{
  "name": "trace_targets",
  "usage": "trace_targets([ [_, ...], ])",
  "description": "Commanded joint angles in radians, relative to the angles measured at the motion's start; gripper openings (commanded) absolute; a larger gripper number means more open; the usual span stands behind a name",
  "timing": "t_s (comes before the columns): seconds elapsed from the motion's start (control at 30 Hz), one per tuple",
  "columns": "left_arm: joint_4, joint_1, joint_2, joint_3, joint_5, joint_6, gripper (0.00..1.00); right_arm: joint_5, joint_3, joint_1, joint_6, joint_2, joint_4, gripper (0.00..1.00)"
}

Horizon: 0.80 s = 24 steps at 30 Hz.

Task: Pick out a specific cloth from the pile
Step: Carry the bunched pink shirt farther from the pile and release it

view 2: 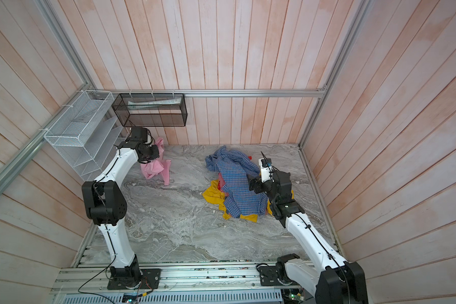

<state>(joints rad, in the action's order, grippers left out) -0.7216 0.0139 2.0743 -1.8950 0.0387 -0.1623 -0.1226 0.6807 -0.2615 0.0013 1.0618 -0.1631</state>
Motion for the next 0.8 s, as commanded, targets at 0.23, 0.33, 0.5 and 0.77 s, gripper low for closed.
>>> trace_targets([
  [0.23, -0.003, 0.036, 0.253, -0.167, 0.176, 0.15, 0.0, 0.019, 0.045, -0.007, -0.017, 0.0, 0.034, 0.89],
  [0.33, -0.012, 0.054, 0.3, -0.154, 0.266, 0.17, 0.0, 0.022, 0.048, -0.007, -0.011, 0.007, 0.036, 0.89],
  [0.5, -0.083, 0.06, 0.373, -0.152, 0.283, 0.166, 0.0, 0.017, 0.064, -0.007, -0.009, 0.025, 0.041, 0.89],
  [0.77, -0.08, 0.045, 0.376, -0.166, 0.214, 0.146, 0.21, 0.015, 0.067, -0.007, -0.01, 0.048, 0.029, 0.89],
])
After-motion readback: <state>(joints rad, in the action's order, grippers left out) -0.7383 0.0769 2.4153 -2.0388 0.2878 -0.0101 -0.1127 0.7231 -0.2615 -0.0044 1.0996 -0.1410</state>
